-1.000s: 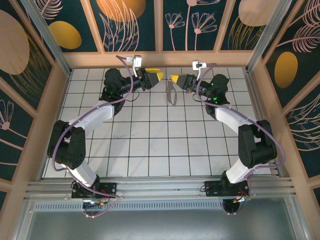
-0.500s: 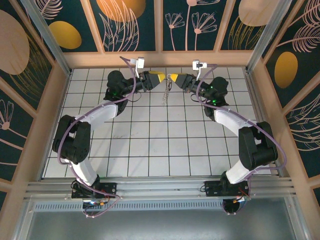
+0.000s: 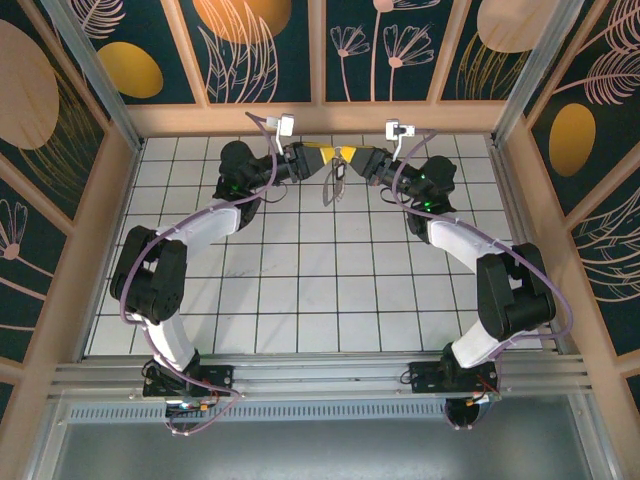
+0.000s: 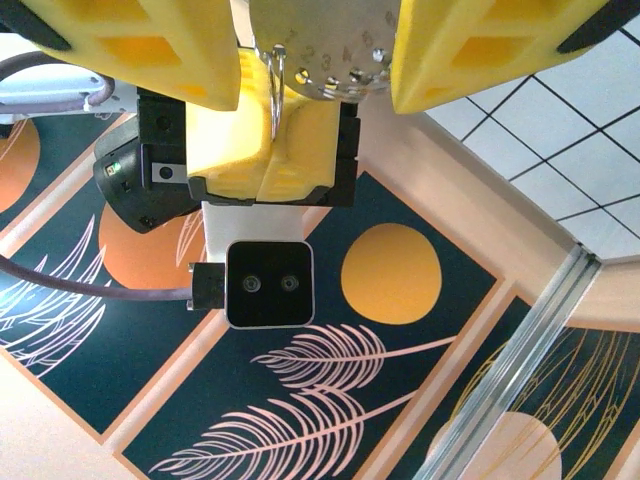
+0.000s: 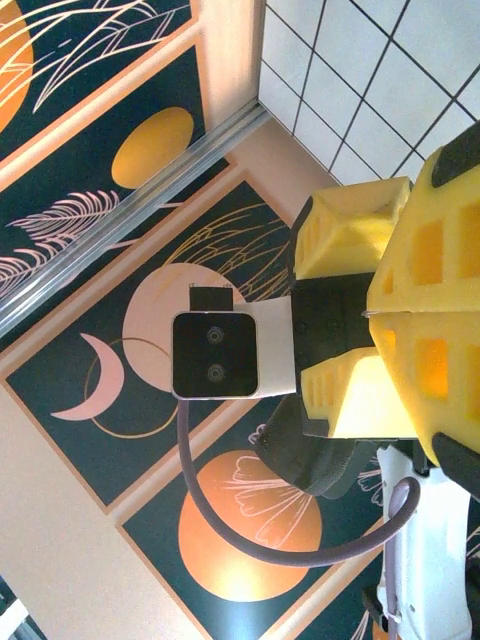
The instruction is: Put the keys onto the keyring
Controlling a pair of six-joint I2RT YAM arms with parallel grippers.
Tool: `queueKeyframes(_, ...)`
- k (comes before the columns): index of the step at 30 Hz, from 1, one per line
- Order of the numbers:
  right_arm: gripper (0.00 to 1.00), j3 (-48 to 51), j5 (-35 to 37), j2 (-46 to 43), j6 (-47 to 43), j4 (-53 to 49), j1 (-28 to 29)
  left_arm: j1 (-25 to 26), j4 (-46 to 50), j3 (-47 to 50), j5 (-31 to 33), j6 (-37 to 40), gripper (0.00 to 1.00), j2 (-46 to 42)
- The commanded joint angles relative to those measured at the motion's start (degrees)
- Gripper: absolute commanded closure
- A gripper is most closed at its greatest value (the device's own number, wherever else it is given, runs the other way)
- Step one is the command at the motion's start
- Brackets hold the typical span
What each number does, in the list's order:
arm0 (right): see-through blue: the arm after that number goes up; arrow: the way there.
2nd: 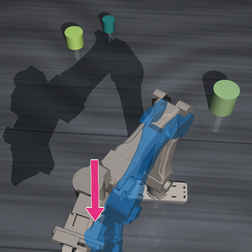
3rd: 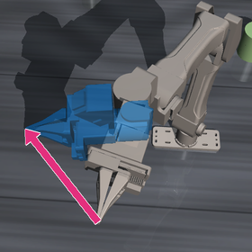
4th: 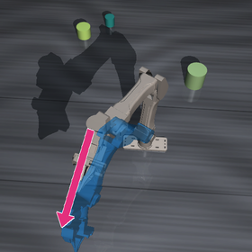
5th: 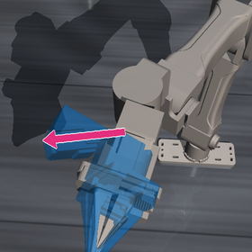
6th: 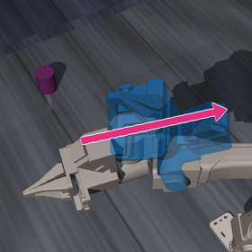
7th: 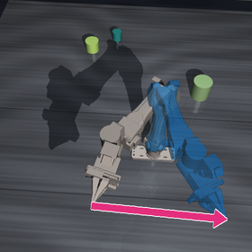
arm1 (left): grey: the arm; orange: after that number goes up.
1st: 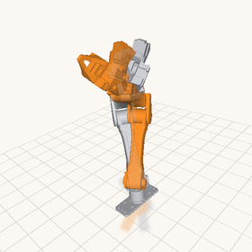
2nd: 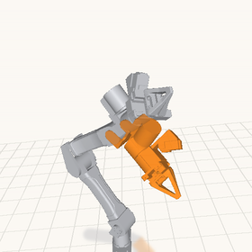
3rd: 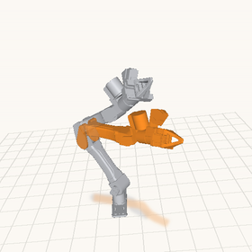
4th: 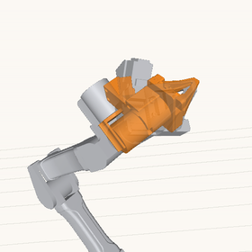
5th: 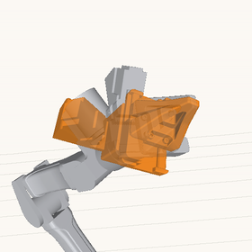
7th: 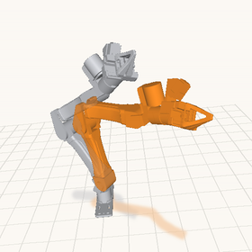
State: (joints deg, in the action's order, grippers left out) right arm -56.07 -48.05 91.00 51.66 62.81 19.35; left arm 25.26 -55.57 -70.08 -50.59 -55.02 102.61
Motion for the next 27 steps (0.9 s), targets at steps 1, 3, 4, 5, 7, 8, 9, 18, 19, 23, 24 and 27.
queueKeyframes(1,1.0,0.4,0.11,-0.48,0.92,4.34,0.46,0.69,-3.14,-1.98,-0.8,-0.91,0.58,1.01)
queueKeyframes(3,1.0,0.37,0.08,-0.34,0.9,4.34,0.53,0.93,-3.14,-2.23,-0.84,-0.94,0.6,0.96)
queueKeyframes(4,1.0,0.38,0.14,-0.3,0.9,4.34,0.59,0.98,-3.14,-2.51,-0.83,-0.92,0.61,1.07)
queueKeyframes(5,1.0,0.4,0.15,-0.35,0.94,4.34,0.64,1.11,-3.07,-2.4,-0.83,-0.91,0.62,1.1)
queueKeyframes(7,1.0,0.44,0.15,-0.22,0.91,4.34,0.58,1.28,-3.01,-2.51,-0.85,-0.92,0.64,1.1)
queueKeyframes(8,1.0,0.48,0.11,-0.23,0.9,4.34,0.66,1.36,-2.99,-2.6,-0.94,-0.93,0.64,1.1)
queueKeyframes(9,1.0,0.45,-0.01,-0.22,0.9,4.43,0.6,1.38,-2.96,-2.69,-0.94,-0.87,0.65,1.11)
queueKeyframes(18,1.0,0.45,0.06,-0.29,0.86,4.08,0.77,1.78,-2.96,-2.86,-1.0,-0.79,0.74,1.11)
queueKeyframes(19,1.0,0.51,0.15,-0.23,0.81,4.01,0.84,1.86,-2.96,-2.86,-1.07,-0.8,0.76,1.17)
queueKeyframes(23,1.0,0.39,0.41,-0.11,0.81,3.91,0.82,1.9,-3.02,-2.62,-1.26,-0.66,0.84,0.92)
queueKeyframes(24,1.0,0.36,0.51,-0.01,0.82,3.91,0.86,1.9,-3.06,-2.54,-1.27,-0.61,0.87,0.88)
queueKeyframes(27,1.0,0.08,0.57,0.31,0.9,3.82,0.94,2.01,-3.22,-2.26,-1.44,-0.64,0.97,0.75)
